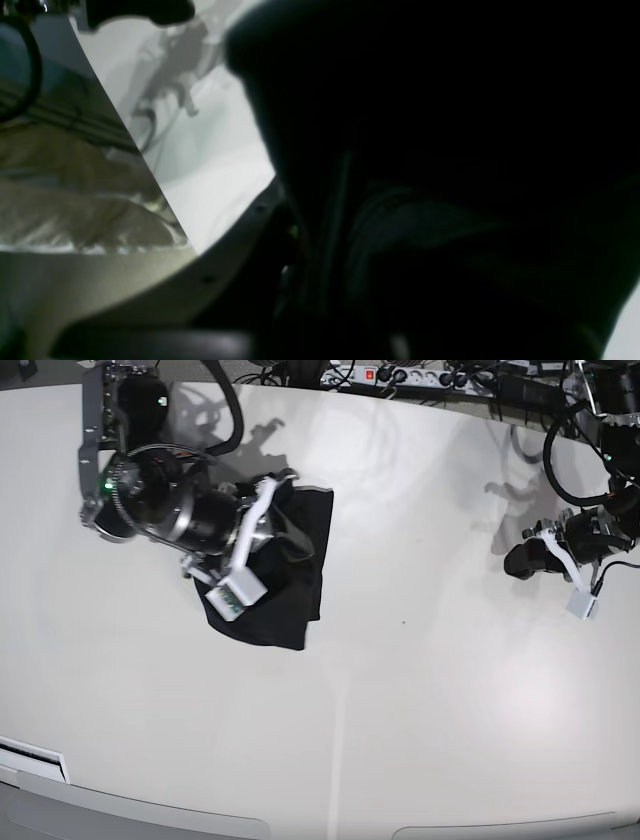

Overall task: Layout the t-shirt on the table in an organized manner, then fold the t-shirt properly
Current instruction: 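Lift the end with the right gripper and fold it toward the left gripper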

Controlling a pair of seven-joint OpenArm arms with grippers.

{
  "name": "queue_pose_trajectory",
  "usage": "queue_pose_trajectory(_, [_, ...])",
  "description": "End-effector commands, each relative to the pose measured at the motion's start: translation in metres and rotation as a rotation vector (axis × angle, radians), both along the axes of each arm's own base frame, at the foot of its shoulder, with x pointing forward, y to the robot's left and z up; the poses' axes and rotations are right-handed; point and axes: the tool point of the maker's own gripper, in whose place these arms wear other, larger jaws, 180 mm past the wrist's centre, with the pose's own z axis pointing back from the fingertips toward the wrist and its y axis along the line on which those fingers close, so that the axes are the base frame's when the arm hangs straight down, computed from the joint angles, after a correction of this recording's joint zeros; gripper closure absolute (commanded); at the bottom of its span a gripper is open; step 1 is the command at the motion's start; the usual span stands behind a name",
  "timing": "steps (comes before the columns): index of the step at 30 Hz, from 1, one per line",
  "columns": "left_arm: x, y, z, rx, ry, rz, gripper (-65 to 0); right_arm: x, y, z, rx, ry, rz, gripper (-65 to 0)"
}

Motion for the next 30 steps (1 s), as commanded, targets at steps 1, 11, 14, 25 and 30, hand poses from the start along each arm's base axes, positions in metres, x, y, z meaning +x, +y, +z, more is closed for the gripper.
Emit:
queue_pose_trajectory(1, [0.010, 0.003, 0.016, -0.014, -0.054, 0.003, 0.0, 0.007, 0.011, 0.017, 0.035, -0.061, 0.028, -27.4])
queue_pose_trajectory(11, [-0.006, -0.027, 0.029, -0.174, -0.022, -0.120, 0.0, 0.028, 0.001, 0.036, -0.102, -0.144, 0.091, -44.1])
queue_pose_trajectory(14, [-0.008, -0.038, 0.038, -0.248, -0.026, -0.147, 0.0, 0.045, -0.018, 0.043, -0.092, -0.189, 0.007, -31.6])
queue_pose_trajectory(25, [-0.050, -0.142, 0.025, -0.225, 0.061, -0.540, 0.0, 0.097, -0.043, 0.008, -0.193, -0.178, -0.058, 0.0])
queue_pose_trajectory(30, [-0.081, -0.197, 0.015, -0.159, 0.031, -0.743, 0.0, 0.129, -0.043, -0.013, -0.273, -0.118, -0.037, 0.0])
